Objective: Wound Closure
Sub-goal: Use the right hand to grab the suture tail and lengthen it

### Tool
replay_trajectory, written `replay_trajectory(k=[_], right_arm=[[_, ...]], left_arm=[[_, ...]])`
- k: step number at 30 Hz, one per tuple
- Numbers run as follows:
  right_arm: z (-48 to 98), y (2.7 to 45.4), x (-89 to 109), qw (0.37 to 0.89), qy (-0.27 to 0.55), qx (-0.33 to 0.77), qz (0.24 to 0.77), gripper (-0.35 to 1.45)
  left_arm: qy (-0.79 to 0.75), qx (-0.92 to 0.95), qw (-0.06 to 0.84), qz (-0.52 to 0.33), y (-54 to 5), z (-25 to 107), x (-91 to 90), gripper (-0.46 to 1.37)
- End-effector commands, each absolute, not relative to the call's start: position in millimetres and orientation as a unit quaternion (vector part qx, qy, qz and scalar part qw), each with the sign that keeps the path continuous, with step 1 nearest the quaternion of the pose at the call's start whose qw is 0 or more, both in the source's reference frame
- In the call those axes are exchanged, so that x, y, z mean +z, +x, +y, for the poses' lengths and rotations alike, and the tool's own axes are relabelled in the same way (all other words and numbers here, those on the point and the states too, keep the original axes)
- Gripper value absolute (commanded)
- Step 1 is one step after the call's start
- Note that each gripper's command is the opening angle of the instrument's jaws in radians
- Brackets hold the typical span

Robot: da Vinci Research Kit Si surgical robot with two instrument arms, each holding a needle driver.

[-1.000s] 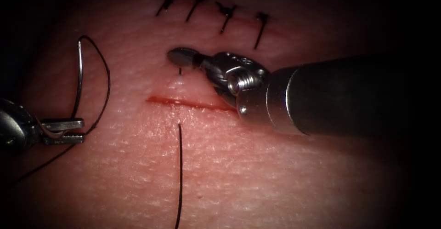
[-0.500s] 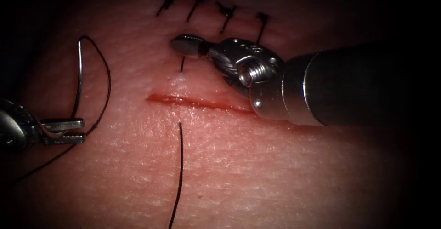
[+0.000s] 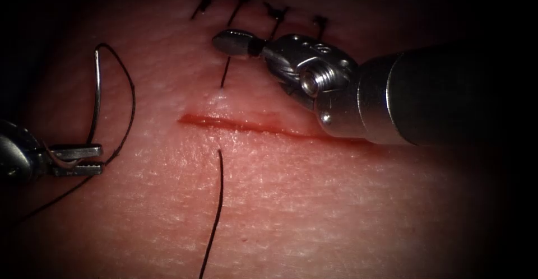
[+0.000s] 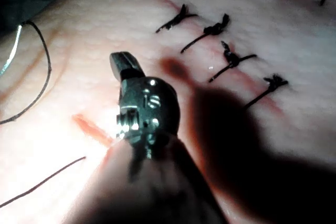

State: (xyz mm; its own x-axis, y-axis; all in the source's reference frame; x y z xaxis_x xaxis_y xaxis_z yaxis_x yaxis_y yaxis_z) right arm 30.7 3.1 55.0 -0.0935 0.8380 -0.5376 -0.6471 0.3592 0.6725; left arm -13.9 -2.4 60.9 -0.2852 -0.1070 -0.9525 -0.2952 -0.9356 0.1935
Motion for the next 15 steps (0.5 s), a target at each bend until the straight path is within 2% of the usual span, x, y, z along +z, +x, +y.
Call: replay_trajectory(k=[1, 15], right_arm=[[3.2, 30.7, 54.9, 0.664, 0.096, 0.560, 0.486, -0.35], [3.4, 30.6, 54.3, 0.658, 0.094, 0.563, 0.491, -0.35]], left_arm=[[-0.595, 0.784, 0.058, 0.166, -13.9, -2.4, 60.9, -0.35], [-0.595, 0.784, 0.058, 0.166, -14.0, -2.4, 61.0, -0.35]])
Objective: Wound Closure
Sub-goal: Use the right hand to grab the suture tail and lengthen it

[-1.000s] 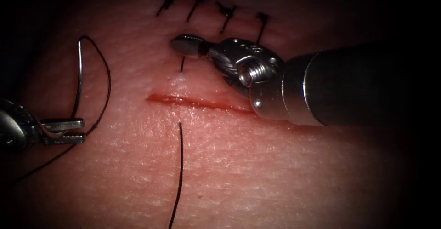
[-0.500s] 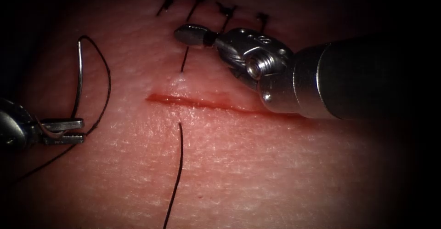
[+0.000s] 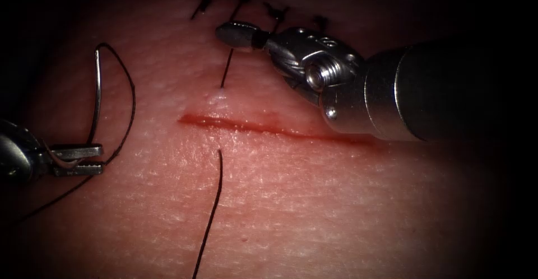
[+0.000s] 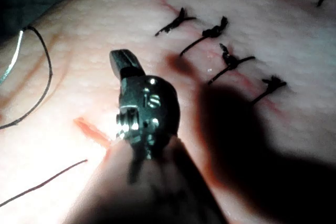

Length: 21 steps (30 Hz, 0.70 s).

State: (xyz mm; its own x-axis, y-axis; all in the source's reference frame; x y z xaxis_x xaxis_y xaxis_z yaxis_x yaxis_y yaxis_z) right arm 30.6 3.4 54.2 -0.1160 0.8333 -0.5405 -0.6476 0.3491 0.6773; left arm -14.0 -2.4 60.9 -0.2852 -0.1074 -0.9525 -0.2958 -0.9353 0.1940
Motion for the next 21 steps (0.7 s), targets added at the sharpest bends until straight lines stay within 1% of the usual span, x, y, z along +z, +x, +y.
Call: replay_trajectory(k=[1, 21], right_arm=[[3.4, 30.6, 54.3, 0.658, 0.094, 0.563, 0.491, -0.35], [3.5, 30.7, 54.6, 0.656, 0.101, 0.558, 0.498, -0.35]], left_arm=[[-0.595, 0.784, 0.058, 0.166, -14.0, -2.4, 61.0, -0.35], [-0.595, 0.784, 0.058, 0.167, -14.1, -2.5, 61.0, -0.35]])
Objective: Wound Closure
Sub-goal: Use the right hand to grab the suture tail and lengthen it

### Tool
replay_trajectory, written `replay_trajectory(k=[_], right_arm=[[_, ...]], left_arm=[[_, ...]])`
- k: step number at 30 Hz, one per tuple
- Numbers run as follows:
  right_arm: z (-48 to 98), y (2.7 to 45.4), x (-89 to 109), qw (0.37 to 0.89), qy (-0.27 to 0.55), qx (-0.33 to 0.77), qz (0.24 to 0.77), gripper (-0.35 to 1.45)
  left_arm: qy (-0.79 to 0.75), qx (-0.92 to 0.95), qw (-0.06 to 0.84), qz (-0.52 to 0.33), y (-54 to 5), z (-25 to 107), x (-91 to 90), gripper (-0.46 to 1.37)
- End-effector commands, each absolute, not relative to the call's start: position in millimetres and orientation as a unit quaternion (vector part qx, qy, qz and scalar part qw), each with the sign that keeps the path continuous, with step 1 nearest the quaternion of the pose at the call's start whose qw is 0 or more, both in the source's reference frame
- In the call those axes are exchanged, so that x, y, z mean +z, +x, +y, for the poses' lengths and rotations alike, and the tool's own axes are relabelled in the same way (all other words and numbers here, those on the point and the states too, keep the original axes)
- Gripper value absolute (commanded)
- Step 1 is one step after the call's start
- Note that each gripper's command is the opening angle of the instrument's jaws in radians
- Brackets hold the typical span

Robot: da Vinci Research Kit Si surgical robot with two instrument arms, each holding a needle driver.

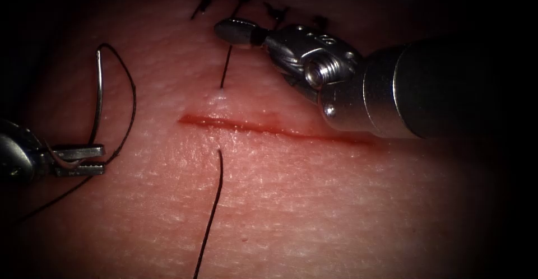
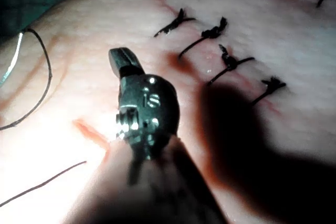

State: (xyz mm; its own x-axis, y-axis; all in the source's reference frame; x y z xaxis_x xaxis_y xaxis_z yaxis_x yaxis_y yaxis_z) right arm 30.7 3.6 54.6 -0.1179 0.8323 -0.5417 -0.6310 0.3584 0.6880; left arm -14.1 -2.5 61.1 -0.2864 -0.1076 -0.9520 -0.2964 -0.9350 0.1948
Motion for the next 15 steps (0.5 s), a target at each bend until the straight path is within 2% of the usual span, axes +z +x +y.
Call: replay_trajectory(k=[1, 15], right_arm=[[3.5, 30.7, 54.6, 0.656, 0.101, 0.558, 0.498, -0.35], [3.5, 30.7, 54.6, 0.656, 0.100, 0.557, 0.500, -0.35]], left_arm=[[-0.595, 0.784, 0.058, 0.167, -14.1, -2.5, 61.0, -0.35], [-0.594, 0.785, 0.056, 0.169, -14.1, -2.5, 61.0, -0.35]])
